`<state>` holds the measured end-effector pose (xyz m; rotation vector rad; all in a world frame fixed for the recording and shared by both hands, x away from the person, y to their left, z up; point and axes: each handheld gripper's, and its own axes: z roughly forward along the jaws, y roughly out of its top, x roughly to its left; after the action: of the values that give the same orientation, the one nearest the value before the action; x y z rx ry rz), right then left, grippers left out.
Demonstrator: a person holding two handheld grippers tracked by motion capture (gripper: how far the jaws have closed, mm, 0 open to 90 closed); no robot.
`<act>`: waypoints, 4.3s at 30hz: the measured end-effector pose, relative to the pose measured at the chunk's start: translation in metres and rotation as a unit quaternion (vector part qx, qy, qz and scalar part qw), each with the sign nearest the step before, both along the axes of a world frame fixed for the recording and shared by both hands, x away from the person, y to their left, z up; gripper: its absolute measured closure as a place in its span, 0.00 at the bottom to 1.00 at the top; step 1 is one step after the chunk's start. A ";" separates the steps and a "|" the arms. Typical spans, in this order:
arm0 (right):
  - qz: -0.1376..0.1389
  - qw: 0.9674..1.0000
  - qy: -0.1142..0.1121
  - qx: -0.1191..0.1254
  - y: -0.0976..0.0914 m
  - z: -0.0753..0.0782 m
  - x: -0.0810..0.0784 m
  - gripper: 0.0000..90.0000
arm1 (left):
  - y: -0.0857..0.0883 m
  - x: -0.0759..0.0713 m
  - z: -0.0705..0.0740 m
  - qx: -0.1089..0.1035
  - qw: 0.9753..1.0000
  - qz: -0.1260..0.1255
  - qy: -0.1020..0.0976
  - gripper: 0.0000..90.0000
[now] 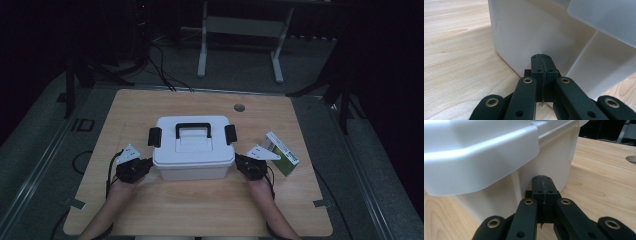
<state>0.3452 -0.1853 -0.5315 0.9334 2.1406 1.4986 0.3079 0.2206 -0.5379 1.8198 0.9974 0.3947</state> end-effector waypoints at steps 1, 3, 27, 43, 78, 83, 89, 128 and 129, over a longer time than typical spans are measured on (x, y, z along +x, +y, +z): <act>0.001 1.000 0.002 0.003 -0.001 0.000 -0.003 1.00 | 0.000 -0.001 0.000 -0.002 1.000 -0.001 0.001 1.00; 0.001 1.000 0.004 0.009 -0.004 -0.001 -0.007 1.00 | -0.002 -0.004 -0.001 -0.007 1.000 -0.003 0.001 1.00; 0.003 1.000 0.006 0.000 -0.040 0.001 -0.058 1.00 | -0.030 -0.044 0.000 -0.001 0.999 -0.053 -0.002 1.00; 0.007 1.000 0.007 -0.007 -0.065 0.003 -0.085 1.00 | -0.048 -0.056 0.000 -0.002 0.996 -0.084 0.004 1.00; -0.031 0.999 -0.016 -0.008 -0.096 0.001 -0.082 0.48 | -0.013 -0.054 -0.004 0.018 0.993 -0.118 0.027 0.71; -0.009 1.000 -0.009 -0.016 -0.099 -0.003 -0.080 0.22 | -0.004 -0.053 -0.003 0.022 0.991 -0.127 0.035 0.57; 0.021 0.999 -0.003 -0.024 -0.099 -0.009 -0.082 0.15 | 0.001 -0.049 -0.004 0.047 0.987 -0.137 0.070 0.45; 0.046 0.998 -0.021 -0.027 -0.107 -0.015 -0.092 0.15 | 0.042 -0.035 0.032 0.236 0.929 -0.197 0.206 0.44; 0.046 0.998 -0.020 -0.028 -0.107 -0.015 -0.092 0.15 | 0.042 -0.035 0.033 0.240 0.927 -0.198 0.210 0.44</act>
<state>0.2528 -0.2918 -0.5470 0.7888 2.2115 1.4784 0.2728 0.2630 -0.5051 2.5650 0.8186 -0.0156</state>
